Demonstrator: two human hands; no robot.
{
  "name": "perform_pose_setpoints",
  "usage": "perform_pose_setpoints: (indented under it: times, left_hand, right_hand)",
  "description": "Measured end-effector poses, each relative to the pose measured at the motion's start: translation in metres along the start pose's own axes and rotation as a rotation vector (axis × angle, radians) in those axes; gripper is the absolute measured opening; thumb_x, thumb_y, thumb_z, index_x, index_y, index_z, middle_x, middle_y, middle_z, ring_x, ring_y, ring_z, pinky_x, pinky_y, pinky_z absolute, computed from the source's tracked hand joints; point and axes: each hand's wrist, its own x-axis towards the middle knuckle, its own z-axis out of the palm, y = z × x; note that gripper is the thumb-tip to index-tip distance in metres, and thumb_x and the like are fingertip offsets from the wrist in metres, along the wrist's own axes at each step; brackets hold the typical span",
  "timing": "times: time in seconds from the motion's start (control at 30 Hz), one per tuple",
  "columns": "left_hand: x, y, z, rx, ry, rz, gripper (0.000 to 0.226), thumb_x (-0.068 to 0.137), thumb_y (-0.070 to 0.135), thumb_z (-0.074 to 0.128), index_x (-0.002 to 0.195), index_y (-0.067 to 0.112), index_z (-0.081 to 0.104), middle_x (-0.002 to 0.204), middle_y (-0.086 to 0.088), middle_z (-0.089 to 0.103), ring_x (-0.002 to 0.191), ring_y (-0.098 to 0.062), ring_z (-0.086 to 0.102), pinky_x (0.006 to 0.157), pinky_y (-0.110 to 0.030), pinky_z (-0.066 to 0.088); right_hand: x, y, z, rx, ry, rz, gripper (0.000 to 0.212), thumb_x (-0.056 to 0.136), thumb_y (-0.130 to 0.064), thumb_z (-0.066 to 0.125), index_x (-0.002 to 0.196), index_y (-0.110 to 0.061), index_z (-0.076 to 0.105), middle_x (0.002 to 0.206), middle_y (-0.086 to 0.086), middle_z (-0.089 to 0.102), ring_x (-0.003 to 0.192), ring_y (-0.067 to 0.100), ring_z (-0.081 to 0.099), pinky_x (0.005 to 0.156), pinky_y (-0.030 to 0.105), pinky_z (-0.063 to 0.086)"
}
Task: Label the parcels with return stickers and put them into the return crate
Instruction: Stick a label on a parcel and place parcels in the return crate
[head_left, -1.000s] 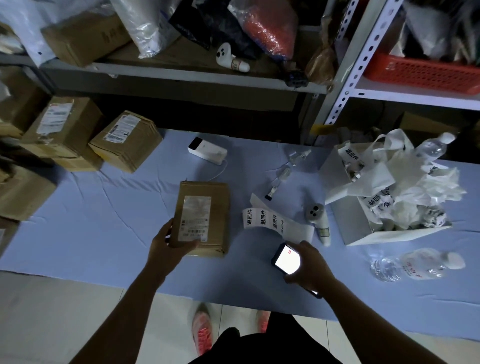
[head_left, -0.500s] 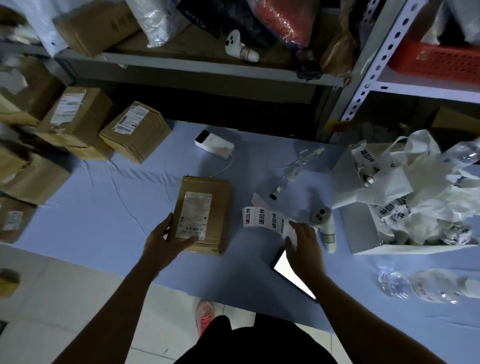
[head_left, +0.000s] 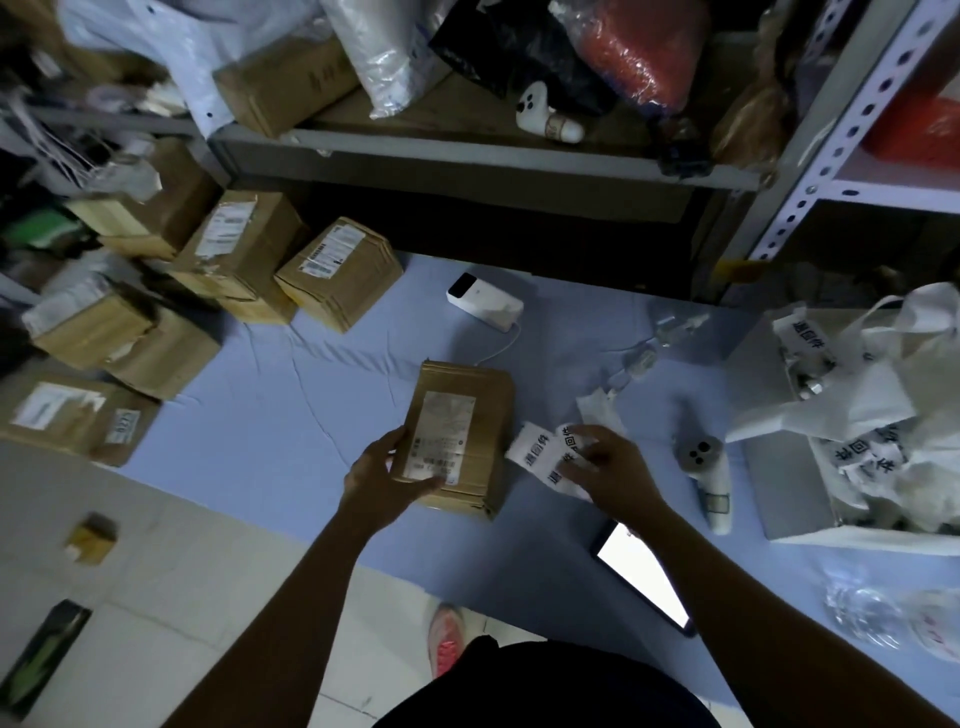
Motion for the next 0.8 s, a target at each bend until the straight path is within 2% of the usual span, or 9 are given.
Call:
perform_pose_setpoints:
  times: [0.1, 0.2, 0.27, 0.37, 0.47, 0.57, 0.63, 0.7, 0.8]
  left_hand:
    - [-0.003, 0.012, -0.001, 0.063, 0.144, 0.082, 0.076, 0.070, 0.041, 0.090, 0.136, 0.022, 0.057, 0.133, -0.002, 0.060, 0.124, -0.025, 0.056, 0.103, -0.046, 0.049]
    - [-0.014, 0.049, 0.001, -0.034, 0.278, 0.362, 0.043, 0.075, 0.024, 0.086, 0.115, 0.016, 0.070, 0.116, -0.002, 0.067, 0.105, -0.021, 0.063, 0.088, -0.035, 0.054]
    - [-0.023, 0.072, 0.006, -0.065, 0.227, 0.560, 0.034, 0.077, 0.030, 0.081, 0.108, 0.016, 0.074, 0.112, 0.000, 0.070, 0.100, -0.018, 0.066, 0.087, -0.032, 0.055]
    - [-0.029, 0.087, 0.020, -0.046, 0.137, 0.733, 0.032, 0.083, 0.039, 0.069, 0.102, 0.014, 0.076, 0.105, -0.002, 0.074, 0.095, -0.018, 0.069, 0.086, -0.037, 0.058]
    - [-0.025, 0.080, 0.027, -0.102, 0.117, 0.677, 0.036, 0.087, 0.044, 0.063, 0.098, 0.014, 0.079, 0.101, 0.001, 0.076, 0.092, -0.009, 0.068, 0.082, -0.042, 0.058]
    - [-0.025, 0.067, 0.032, -0.108, 0.116, 0.743, 0.030, 0.091, 0.035, 0.064, 0.099, 0.010, 0.078, 0.097, -0.004, 0.077, 0.087, -0.020, 0.072, 0.075, -0.049, 0.059]
    - [-0.027, 0.062, 0.032, -0.150, 0.084, 0.744, 0.026, 0.092, 0.030, 0.067, 0.101, 0.008, 0.078, 0.096, -0.007, 0.077, 0.085, -0.022, 0.073, 0.075, -0.049, 0.059]
    - [-0.029, 0.060, 0.031, -0.213, 0.069, 0.680, 0.018, 0.091, 0.023, 0.072, 0.101, 0.009, 0.078, 0.094, -0.003, 0.077, 0.084, -0.015, 0.071, 0.077, -0.039, 0.060]
    - [-0.029, 0.057, 0.030, -0.310, 0.036, 0.534, 0.010, 0.089, 0.016, 0.077, 0.098, 0.020, 0.079, 0.087, 0.020, 0.072, 0.083, 0.002, 0.066, 0.074, -0.015, 0.051]
  right_hand:
    - [-0.012, -0.042, 0.005, 0.338, 0.012, 0.051, 0.043, 0.082, -0.015, 0.085, 0.119, -0.027, 0.067, 0.094, 0.002, 0.078, 0.084, 0.013, 0.076, 0.067, 0.022, 0.059]
    - [-0.026, -0.069, 0.018, 0.447, -0.003, 0.046, 0.037, 0.087, -0.018, 0.080, 0.120, -0.029, 0.065, 0.092, 0.003, 0.079, 0.083, 0.013, 0.076, 0.062, 0.023, 0.057]
    - [-0.034, -0.077, 0.028, 0.495, 0.004, 0.040, 0.034, 0.089, -0.019, 0.078, 0.119, -0.030, 0.067, 0.096, 0.003, 0.079, 0.086, 0.015, 0.076, 0.064, 0.025, 0.058]
    - [-0.045, -0.079, 0.036, 0.539, 0.002, -0.002, 0.034, 0.089, -0.016, 0.078, 0.119, -0.031, 0.070, 0.105, 0.004, 0.078, 0.096, 0.021, 0.075, 0.079, 0.035, 0.062]
    - [-0.058, -0.077, 0.038, 0.518, 0.007, -0.014, 0.034, 0.088, -0.020, 0.079, 0.119, -0.033, 0.070, 0.107, 0.004, 0.077, 0.099, 0.018, 0.074, 0.082, 0.030, 0.060]
    - [-0.066, -0.073, 0.041, 0.480, 0.034, -0.012, 0.035, 0.087, -0.022, 0.081, 0.119, -0.031, 0.070, 0.104, 0.006, 0.078, 0.098, 0.020, 0.075, 0.082, 0.032, 0.060]
    - [-0.070, -0.073, 0.044, 0.451, 0.040, -0.019, 0.035, 0.088, -0.020, 0.080, 0.120, -0.029, 0.069, 0.099, 0.005, 0.079, 0.095, 0.020, 0.076, 0.081, 0.032, 0.060]
    - [-0.072, -0.074, 0.047, 0.416, 0.043, -0.026, 0.036, 0.089, -0.019, 0.078, 0.123, -0.027, 0.068, 0.097, 0.004, 0.079, 0.094, 0.019, 0.075, 0.084, 0.032, 0.060]
    - [-0.075, -0.075, 0.052, 0.357, 0.049, -0.063, 0.035, 0.090, -0.014, 0.076, 0.124, -0.022, 0.068, 0.093, 0.002, 0.079, 0.092, 0.015, 0.075, 0.084, 0.026, 0.059]
